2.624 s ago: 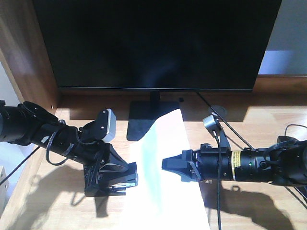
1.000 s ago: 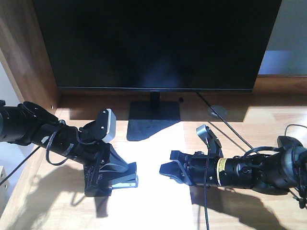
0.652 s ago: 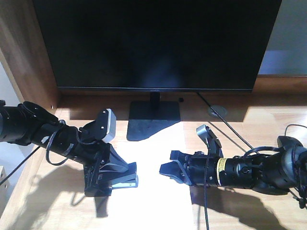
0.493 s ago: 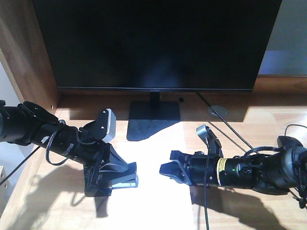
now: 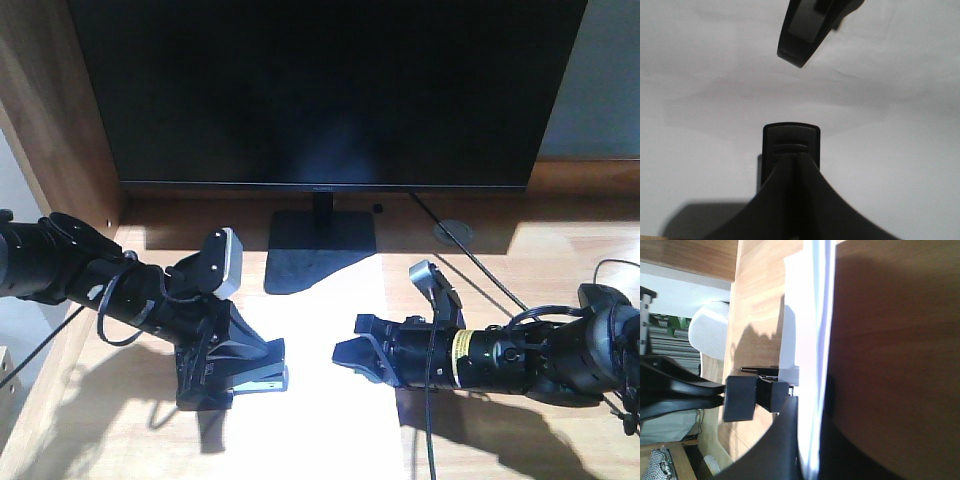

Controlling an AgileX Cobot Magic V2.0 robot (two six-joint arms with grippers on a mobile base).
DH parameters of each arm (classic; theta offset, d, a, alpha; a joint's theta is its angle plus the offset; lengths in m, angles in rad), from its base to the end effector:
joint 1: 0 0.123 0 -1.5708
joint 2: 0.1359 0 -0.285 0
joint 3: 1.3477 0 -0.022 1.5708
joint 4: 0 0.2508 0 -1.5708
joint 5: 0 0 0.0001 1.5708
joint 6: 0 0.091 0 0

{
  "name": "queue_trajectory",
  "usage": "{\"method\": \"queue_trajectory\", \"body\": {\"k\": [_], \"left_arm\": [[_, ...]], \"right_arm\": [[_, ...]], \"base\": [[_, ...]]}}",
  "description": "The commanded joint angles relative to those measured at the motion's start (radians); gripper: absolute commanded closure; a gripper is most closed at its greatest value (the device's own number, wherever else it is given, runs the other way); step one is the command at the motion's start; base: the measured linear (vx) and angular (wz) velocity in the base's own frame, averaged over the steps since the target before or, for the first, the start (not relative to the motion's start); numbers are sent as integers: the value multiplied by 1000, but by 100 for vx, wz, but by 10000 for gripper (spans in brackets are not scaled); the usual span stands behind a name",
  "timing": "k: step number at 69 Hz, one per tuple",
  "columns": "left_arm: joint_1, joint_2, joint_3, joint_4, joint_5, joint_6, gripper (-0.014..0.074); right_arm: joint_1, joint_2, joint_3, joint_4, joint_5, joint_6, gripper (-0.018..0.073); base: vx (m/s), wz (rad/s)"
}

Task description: Grab stapler and paper to desk for stapling

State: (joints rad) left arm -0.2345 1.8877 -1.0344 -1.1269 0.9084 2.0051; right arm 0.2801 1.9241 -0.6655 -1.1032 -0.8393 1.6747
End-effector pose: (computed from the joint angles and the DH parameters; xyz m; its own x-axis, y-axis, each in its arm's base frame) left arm 0.3152 -0.1420 0.1603 -0.1001 0.6648 -0.7403 0.9943 0.0947 -0.0495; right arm 0.2750 0.1419 0.1079 -0.9283 0.2638 -0.2620 -0.0805 0.5453 0.8344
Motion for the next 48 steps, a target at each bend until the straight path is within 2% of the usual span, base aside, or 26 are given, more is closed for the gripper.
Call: {"method": "queue_trajectory", "body": {"k": [1, 22, 48], "left_arm": [[-4, -13, -24, -53, 20, 14, 603], [-4, 74, -24, -42, -9, 31, 603], [-4, 98, -24, -12, -26, 31, 603]], "right_arm": [[0, -36, -15, 22, -56, -16, 562], [0, -36, -15, 18, -57, -16, 562], [0, -36, -15, 17, -72, -16, 562]], "base": [[0, 0], [0, 0], [0, 0]]}}
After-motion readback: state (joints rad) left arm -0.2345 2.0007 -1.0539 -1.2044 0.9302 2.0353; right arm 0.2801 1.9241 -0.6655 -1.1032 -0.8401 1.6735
